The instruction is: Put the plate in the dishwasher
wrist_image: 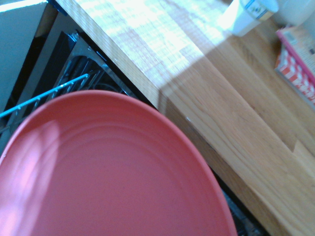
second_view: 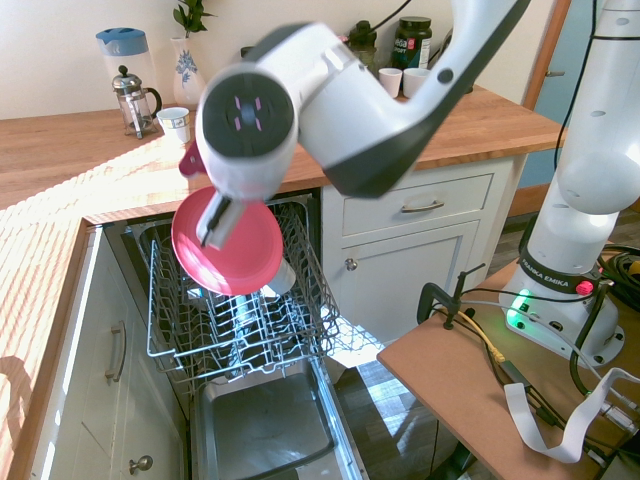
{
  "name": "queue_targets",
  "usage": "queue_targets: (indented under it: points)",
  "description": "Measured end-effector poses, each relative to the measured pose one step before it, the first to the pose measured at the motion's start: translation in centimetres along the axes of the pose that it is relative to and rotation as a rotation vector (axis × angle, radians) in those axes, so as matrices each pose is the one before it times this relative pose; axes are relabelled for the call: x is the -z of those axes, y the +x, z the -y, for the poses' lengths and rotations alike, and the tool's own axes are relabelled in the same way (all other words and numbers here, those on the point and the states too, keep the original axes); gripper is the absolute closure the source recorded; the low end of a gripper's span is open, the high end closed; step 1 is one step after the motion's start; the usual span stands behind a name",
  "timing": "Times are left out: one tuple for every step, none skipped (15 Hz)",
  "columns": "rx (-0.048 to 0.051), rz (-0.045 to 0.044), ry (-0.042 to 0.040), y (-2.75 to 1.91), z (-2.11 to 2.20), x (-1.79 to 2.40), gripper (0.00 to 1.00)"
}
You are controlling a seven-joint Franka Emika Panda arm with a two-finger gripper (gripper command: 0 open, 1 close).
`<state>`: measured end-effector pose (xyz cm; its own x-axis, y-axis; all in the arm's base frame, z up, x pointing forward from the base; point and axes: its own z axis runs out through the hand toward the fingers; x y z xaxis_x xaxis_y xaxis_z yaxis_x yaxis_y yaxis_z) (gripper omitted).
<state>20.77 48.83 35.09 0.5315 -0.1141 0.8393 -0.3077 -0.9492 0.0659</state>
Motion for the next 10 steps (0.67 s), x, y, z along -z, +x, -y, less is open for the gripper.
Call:
queue_targets:
  points:
    - [0.02631,-0.08327,-0.00220,-2.373,0.366,-0.706,1.00]
    - [0.03126,-0.08644,-0.00423,-2.407,0.736,-1.456,1.00]
    - [0.03209,-0.07714,-0.01346,-1.986,1.048,-1.669,1.00]
    - [0.02788,-0.05016,-0.01873,-1.943,1.457,-1.292,1.00]
    - [0.02046,-0.01600,-0.01350,-2.195,1.913,-0.622,1.00]
    - [0.01860,-0.00419,-0.00375,-2.339,1.812,-0.184,1.00]
    - [0.01525,0.00656,-0.00115,-2.324,1.642,0.013,1.00]
    - [0.00558,0.01564,-0.00293,-1.854,1.554,-0.025,1.00]
    - [-0.00151,0.01443,-0.00503,-1.205,1.544,-0.182,1.00]
    - [-0.00311,0.00836,-0.00512,-0.330,1.398,-0.121,1.00]
